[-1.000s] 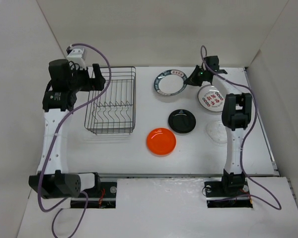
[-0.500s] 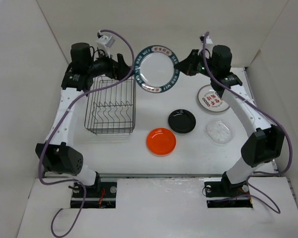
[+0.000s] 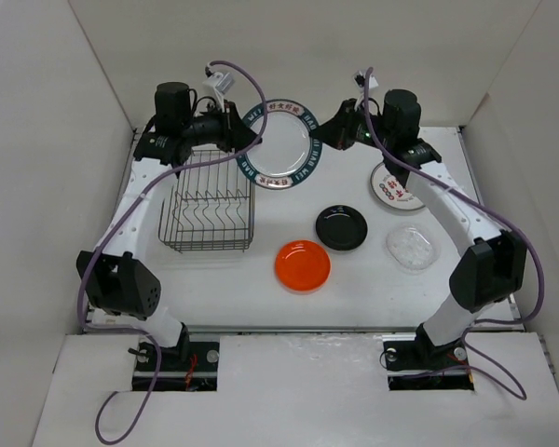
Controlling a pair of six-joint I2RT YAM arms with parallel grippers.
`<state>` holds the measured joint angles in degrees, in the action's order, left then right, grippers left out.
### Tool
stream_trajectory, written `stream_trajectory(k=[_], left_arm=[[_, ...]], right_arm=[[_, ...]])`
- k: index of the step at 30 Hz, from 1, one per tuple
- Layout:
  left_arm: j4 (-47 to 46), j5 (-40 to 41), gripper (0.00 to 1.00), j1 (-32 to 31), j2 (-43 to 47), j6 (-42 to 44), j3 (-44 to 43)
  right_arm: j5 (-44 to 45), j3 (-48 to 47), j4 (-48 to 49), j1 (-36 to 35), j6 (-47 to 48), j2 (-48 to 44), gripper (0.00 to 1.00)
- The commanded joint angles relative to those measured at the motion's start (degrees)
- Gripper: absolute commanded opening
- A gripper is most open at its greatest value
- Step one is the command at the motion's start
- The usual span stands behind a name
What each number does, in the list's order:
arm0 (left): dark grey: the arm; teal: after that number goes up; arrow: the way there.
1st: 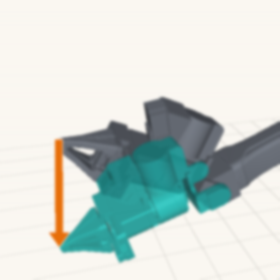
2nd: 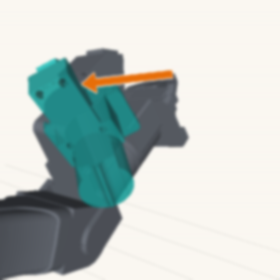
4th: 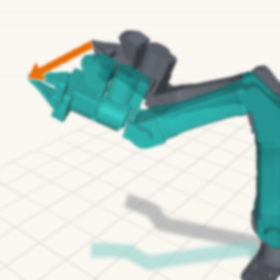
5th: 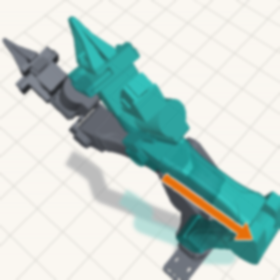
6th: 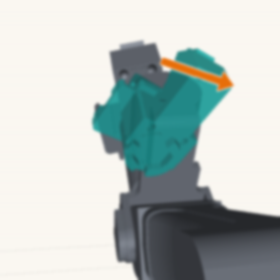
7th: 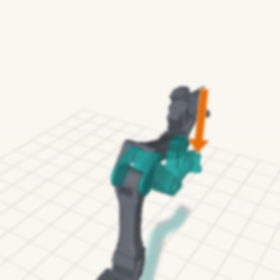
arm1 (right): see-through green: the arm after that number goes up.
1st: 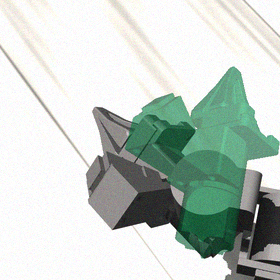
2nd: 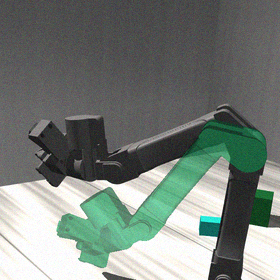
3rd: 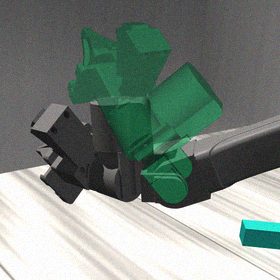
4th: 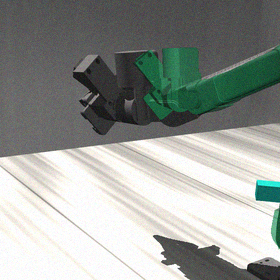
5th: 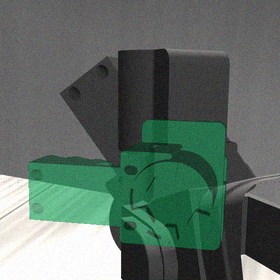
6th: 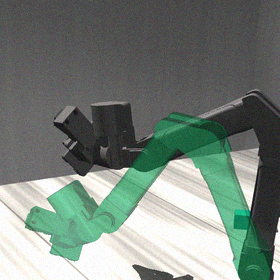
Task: Load the plates into the dish rack
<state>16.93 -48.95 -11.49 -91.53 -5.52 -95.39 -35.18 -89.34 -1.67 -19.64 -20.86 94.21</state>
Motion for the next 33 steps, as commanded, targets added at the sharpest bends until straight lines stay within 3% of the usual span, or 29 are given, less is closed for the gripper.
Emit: stream_trajectory(k=[1, 2, 3, 6, 7, 10, 11, 14, 21, 25, 33], left_arm=[[-2.16, 3.33, 0.0, -0.56, 4.86, 3.06, -0.23], [-2.16, 4.29, 0.0, -0.56, 5.91, 3.06, 0.81], [-2.16, 6.82, 0.0, -0.56, 7.05, 3.06, 2.13], [0.38, 14.55, 0.0, 0.49, 12.15, 4.2, 4.24], [2.04, 24.59, 0.0, 0.5, 15.12, 4.2, 4.95], [4.95, 43.95, 0.0, 0.5, 19.7, 4.2, 7.84], [6.35, 56.99, 0.0, 0.5, 22.68, 5.33, 8.81], [8.8, 75.16, 0.0, 0.5, 26.3, 6.57, 12.07], [9.36, 80.5, 0.0, 4.54, 29.91, 9.03, 22.42], [5.67, 75.24, 0.0, 7.0, 29.91, 10.26, 27.62], [4.08, 70.93, 0.0, 8.15, 25.96, 10.26, 29.83]], right_arm=[[-0.59, -1.63, 5.8, -1.37, -2.78, 0.61, 0.19], [-0.59, -2.24, 5.8, -1.37, -2.78, 0.62, 0.5], [0.28, -2.24, 5.8, -1.37, -3.3, 1.23, 0.99], [4.49, -2.24, 3.18, -1.89, -3.31, 1.76, 1.0], [6.51, -2.24, 1.77, -1.89, -2.79, 1.76, 1.0], [17.31, -3.3, -5.43, -2.59, -0.42, 0.54, 1.0], [21.34, -3.3, -6.93, -3.21, 0.2, 0.53, 1.0], [24.62, -3.91, -11.94, -3.82, 2.05, 0.53, 1.0], [26.3, -0.49, -13.18, -4.36, 2.05, -1.4, 1.0], [25.78, 0.04, -13.18, -3.75, 2.58, -1.4, 1.0], [24.11, 2.94, -13.09, -1.46, 3.11, -2.63, 1.0]])
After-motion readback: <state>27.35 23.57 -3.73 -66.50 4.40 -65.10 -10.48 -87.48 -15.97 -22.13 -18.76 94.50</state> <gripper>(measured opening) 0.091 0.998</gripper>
